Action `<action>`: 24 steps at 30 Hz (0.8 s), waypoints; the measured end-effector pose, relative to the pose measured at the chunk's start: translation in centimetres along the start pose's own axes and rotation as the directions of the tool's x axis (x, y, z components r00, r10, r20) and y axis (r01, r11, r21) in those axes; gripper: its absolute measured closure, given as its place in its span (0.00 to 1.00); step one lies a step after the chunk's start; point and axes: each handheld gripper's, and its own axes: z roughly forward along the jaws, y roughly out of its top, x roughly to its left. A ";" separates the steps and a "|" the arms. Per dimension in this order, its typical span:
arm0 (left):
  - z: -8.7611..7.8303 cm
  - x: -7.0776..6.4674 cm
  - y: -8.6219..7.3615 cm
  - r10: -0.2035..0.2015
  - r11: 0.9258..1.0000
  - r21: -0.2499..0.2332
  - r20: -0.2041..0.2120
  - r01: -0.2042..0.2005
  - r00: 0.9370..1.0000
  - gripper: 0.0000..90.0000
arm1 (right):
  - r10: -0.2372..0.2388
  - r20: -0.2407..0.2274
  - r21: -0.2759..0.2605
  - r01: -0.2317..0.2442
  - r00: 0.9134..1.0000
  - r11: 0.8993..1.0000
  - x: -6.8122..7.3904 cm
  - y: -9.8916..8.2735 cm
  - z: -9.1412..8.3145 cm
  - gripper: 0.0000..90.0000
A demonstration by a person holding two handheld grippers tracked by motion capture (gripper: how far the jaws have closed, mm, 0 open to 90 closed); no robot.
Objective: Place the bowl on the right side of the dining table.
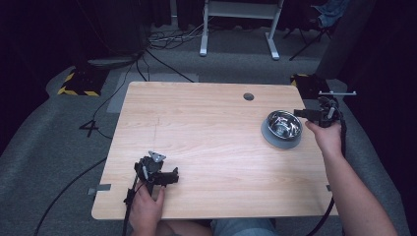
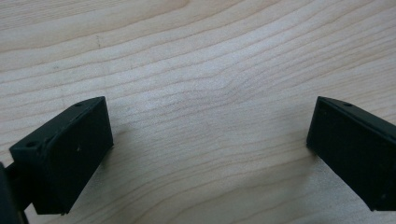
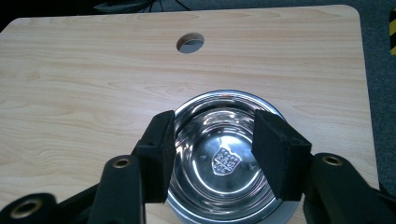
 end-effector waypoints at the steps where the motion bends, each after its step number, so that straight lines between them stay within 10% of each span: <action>1: 0.0 0.0 0.0 0.000 1.000 0.000 0.000 0.000 1.000 0.00 | 0.000 0.000 0.000 0.000 1.000 1.000 0.0 0.0 0.0 0.55; 24: 0.0 0.0 0.0 -0.001 1.000 0.000 0.002 0.001 1.000 0.00 | -0.227 -0.115 -0.048 0.223 0.967 0.974 7.2 -0.8 -4.1 0.52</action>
